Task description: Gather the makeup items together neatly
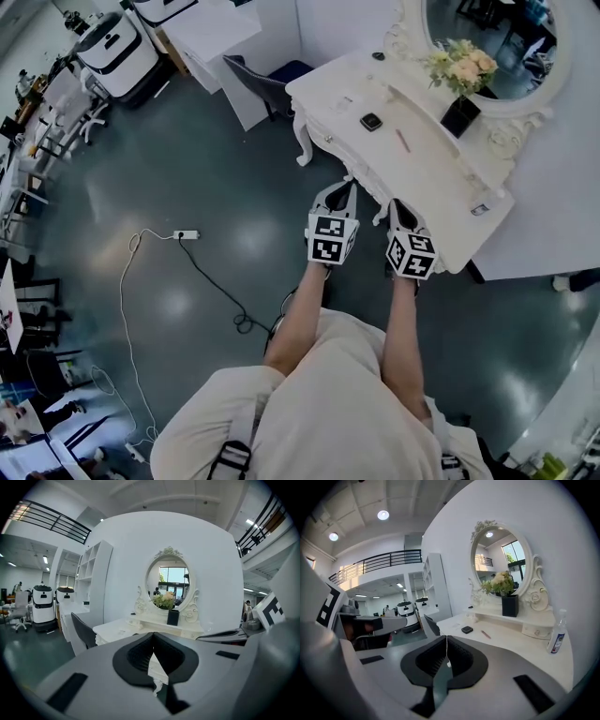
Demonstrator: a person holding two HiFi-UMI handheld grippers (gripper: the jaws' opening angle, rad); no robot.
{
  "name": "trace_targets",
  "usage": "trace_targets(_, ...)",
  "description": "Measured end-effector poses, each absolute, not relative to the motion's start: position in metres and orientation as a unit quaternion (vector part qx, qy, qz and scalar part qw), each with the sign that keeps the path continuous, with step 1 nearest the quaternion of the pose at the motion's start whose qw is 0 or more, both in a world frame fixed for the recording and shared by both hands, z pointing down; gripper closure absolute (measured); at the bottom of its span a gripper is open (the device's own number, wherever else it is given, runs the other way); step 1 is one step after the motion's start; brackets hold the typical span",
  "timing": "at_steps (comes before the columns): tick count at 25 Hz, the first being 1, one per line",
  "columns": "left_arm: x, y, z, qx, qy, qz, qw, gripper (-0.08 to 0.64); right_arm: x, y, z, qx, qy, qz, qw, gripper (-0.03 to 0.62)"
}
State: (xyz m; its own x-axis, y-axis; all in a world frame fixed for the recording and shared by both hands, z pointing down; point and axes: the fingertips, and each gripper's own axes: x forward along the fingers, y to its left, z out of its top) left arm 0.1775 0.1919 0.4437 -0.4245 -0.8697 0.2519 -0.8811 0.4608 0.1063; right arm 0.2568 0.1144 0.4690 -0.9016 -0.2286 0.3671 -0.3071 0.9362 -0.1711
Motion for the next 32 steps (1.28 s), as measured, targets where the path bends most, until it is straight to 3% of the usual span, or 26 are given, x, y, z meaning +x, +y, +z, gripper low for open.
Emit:
trace_targets(21, 0.003, 0.136, 0.443, 0.540, -0.830, 0.032, 0.136, 0.545, 0.073, 0.072, 0.487, 0.112, -0.966, 0.138, 0.186, 0.548)
trace_targets(32, -0.037, 0.138, 0.470, 0.539, -0.826, 0.004, 0.164, 0.545, 0.041, 0.070, 0.507, 0.122, -0.961, 0.136, 0.208, 0.548)
